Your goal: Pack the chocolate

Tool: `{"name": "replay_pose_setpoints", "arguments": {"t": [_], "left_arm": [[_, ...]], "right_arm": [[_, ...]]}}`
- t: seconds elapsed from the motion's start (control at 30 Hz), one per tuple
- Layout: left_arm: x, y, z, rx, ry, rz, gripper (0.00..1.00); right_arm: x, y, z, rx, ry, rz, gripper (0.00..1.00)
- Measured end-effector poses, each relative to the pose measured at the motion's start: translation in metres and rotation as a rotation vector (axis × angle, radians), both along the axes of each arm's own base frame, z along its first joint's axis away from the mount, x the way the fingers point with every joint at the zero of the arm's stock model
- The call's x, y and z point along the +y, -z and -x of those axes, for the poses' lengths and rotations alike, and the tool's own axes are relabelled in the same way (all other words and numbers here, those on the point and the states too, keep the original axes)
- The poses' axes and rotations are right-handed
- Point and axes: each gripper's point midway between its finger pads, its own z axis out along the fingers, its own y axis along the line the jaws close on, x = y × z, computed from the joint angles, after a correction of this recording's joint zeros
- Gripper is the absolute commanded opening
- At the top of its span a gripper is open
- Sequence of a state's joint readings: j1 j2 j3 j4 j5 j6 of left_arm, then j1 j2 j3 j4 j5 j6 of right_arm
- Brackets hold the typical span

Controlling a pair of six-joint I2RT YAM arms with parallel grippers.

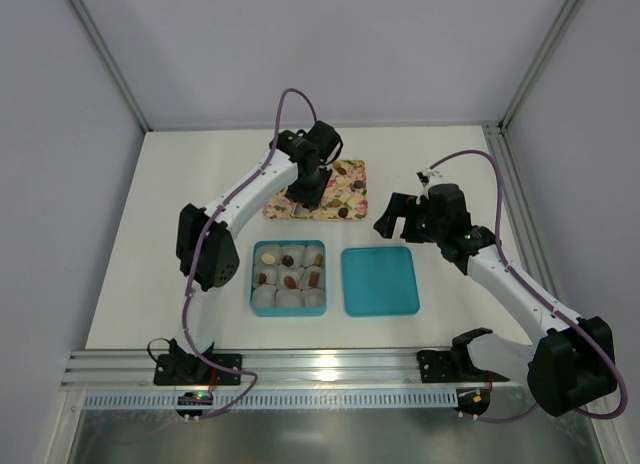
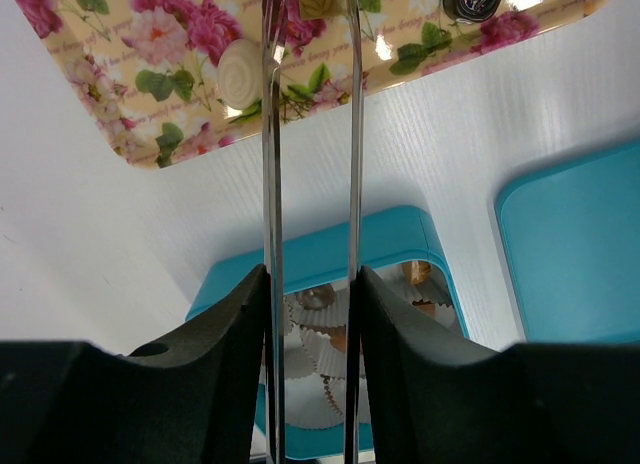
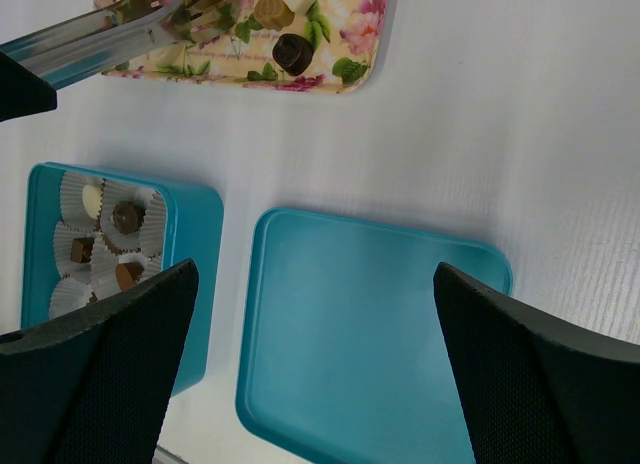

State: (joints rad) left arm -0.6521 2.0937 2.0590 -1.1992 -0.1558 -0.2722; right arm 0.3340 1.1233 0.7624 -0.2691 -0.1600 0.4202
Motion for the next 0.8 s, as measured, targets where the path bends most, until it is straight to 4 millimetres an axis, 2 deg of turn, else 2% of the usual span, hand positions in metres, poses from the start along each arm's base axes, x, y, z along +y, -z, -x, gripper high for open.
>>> {"name": "replay_pose_setpoints", "arguments": {"t": [0.6,0.8], "left_arm": [[0.0049,0.0013,0.0067,0.027,0.000,-0.019,0.38],[0.0045,0.0019,0.0069,0.029,0.000,-0.018,0.31]], "right_arm": [[0.0001,0.0000,0.0000,0.000,0.000,0.000,1.00],[0.0000,0.0000,0.0000,0.000,0.000,0.000,1.00]]}}
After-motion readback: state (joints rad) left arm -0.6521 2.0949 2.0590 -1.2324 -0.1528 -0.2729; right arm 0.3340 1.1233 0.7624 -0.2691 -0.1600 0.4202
